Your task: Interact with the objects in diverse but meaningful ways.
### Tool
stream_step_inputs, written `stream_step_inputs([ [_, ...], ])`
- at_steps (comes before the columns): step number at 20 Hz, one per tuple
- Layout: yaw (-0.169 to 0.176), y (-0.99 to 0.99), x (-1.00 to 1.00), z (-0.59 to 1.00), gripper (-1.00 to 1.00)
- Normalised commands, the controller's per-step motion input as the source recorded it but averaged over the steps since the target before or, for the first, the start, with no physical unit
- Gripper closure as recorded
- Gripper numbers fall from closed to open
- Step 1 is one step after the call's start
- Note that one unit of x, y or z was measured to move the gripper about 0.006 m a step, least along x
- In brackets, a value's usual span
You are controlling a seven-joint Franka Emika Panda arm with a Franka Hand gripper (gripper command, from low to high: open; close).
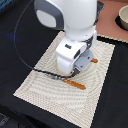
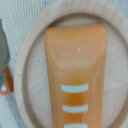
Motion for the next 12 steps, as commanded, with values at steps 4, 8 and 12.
stream_step_inputs([
  [4, 0.029, 0.57, -0.15, 0.12, -1.00],
  [8, 0.033, 0.73, -0.45, -0.07, -1.00],
  [12, 0.020, 0.71, -0.60, -0.24, -1.00],
])
